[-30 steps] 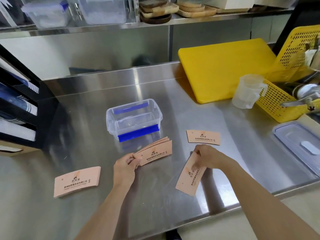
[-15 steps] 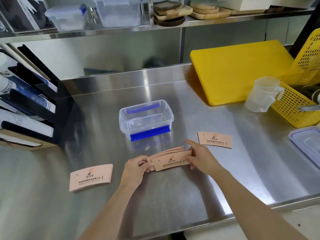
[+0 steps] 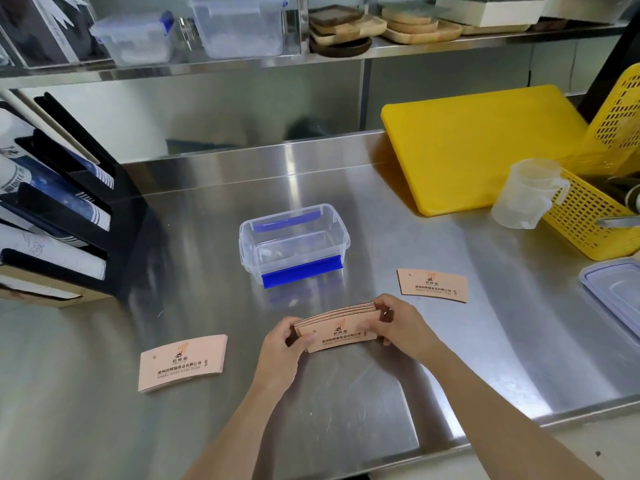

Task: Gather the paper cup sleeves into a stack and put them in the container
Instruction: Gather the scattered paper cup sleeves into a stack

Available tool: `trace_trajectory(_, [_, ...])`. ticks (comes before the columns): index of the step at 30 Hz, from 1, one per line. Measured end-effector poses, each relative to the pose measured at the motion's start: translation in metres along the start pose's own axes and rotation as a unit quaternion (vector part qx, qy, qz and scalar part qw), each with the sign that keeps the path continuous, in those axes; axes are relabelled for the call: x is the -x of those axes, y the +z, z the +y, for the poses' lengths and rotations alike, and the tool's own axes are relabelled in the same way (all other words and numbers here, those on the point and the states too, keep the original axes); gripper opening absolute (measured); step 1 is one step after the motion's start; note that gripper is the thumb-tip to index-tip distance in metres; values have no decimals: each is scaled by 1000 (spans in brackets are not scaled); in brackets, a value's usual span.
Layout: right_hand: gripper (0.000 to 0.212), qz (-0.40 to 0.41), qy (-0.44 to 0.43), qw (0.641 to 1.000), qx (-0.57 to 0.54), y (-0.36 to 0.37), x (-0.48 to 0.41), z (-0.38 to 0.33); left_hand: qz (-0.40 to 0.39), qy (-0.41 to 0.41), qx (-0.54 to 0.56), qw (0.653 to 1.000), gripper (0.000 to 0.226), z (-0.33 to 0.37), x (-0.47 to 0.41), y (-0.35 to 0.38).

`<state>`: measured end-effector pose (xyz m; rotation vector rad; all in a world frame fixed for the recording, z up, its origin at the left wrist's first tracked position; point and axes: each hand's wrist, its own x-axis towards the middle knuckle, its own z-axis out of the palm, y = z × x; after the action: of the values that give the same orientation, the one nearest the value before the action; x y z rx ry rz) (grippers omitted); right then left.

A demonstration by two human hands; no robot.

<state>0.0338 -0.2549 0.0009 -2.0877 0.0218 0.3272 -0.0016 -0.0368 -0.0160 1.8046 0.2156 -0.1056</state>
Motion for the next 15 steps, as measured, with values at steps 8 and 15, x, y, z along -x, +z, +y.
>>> trace_trajectory(8, [33, 247, 9, 967, 59, -51, -22, 26, 46, -22, 4, 999, 19, -4, -8, -10])
trace_trajectory(15, [59, 122, 130, 951, 255, -92, -45, 48, 57, -33, -21, 998, 18, -10, -10, -26])
